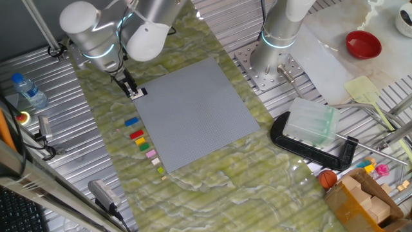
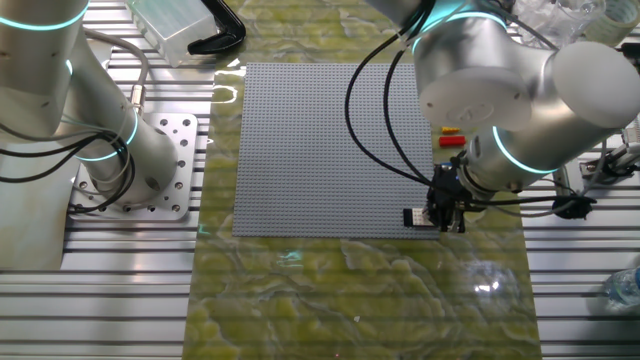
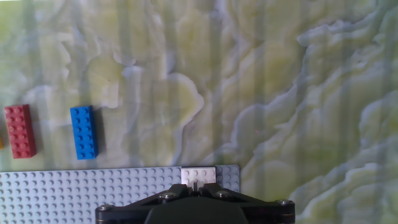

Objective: Build with small Lego blocks

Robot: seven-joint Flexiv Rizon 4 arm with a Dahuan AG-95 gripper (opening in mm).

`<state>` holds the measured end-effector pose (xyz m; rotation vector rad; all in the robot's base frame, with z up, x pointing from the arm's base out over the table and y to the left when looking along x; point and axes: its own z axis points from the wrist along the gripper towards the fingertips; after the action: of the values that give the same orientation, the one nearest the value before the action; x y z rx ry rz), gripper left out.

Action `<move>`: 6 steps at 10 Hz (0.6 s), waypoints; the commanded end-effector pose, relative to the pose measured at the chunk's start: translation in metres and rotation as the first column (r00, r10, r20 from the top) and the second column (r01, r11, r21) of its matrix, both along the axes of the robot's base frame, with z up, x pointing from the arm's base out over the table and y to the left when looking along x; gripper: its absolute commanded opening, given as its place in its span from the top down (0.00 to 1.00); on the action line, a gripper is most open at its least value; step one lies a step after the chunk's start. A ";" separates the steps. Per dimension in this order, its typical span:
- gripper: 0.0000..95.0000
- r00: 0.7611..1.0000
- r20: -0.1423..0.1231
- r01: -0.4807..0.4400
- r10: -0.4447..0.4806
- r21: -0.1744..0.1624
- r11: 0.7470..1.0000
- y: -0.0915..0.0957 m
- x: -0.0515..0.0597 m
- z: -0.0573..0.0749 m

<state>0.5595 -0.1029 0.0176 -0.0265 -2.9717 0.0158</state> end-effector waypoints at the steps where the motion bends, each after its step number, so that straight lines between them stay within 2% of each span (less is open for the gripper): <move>1: 1.00 1.000 -0.004 0.004 -0.004 -0.003 1.000 0.000 -0.003 -0.020; 3: 1.00 1.000 -0.010 0.005 -0.005 -0.004 1.000 0.001 -0.005 -0.011; 5: 1.00 1.000 -0.019 -0.002 0.002 -0.003 1.000 0.001 -0.009 0.006; 6: 1.00 0.999 -0.034 -0.008 0.008 -0.004 1.000 0.000 -0.012 0.014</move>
<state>0.5463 -0.1038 0.0271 -0.0168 -2.9421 0.0279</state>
